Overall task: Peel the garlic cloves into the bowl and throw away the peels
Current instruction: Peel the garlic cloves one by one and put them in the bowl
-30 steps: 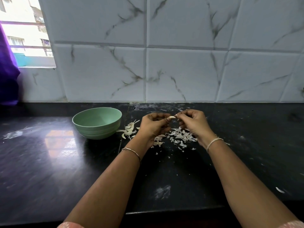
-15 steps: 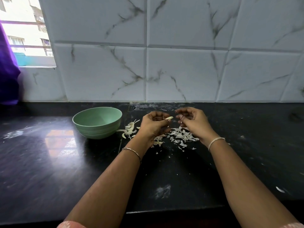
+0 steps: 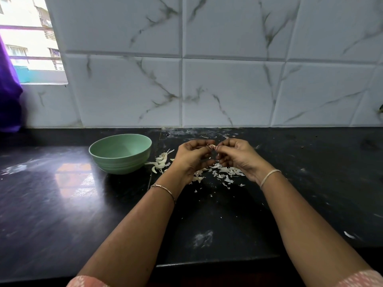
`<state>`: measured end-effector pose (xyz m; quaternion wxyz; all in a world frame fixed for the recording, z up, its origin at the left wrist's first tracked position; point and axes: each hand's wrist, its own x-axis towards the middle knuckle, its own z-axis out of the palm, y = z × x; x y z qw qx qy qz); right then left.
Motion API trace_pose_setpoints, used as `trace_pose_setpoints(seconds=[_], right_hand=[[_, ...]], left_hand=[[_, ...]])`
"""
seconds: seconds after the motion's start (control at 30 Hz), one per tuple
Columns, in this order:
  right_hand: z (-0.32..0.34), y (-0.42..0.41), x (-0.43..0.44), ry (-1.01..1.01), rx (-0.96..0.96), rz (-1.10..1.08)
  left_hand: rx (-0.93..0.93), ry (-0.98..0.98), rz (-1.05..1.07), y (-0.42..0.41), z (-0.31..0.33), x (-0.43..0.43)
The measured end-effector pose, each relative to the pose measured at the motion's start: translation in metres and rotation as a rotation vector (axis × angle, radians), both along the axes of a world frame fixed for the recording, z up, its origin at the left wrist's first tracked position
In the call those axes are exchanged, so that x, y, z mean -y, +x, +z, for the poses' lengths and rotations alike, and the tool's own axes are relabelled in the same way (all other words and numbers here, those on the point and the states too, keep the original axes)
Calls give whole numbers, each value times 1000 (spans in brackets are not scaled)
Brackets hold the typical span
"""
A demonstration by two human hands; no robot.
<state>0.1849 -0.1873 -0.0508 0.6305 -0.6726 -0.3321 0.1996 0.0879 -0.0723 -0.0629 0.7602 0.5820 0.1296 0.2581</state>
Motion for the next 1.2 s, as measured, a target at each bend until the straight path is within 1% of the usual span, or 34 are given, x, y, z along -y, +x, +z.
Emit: trace_pose_setpoints(seconds=[0.23,0.43,0.57,0.83,1.0,1.2], right_hand=[[4,-6,2,122,-175,78],[5,-5,1,159,-234,113],[5,-5,3,198,-291,128],[4,-5,0,116,-243,89],[4,-5,0,126,-243,89],[4,-6,1,154,-286,120]], left_hand=[[38,-113,-69,-3,2,-1],[45,-202,-113,-4,4,-2],[43,-228,-119,-3,3,-3],[20,-168,-128,-7,6,-1],[22,-167,-114,-6,5,0],[28,-191,-115,-5,5,-1]])
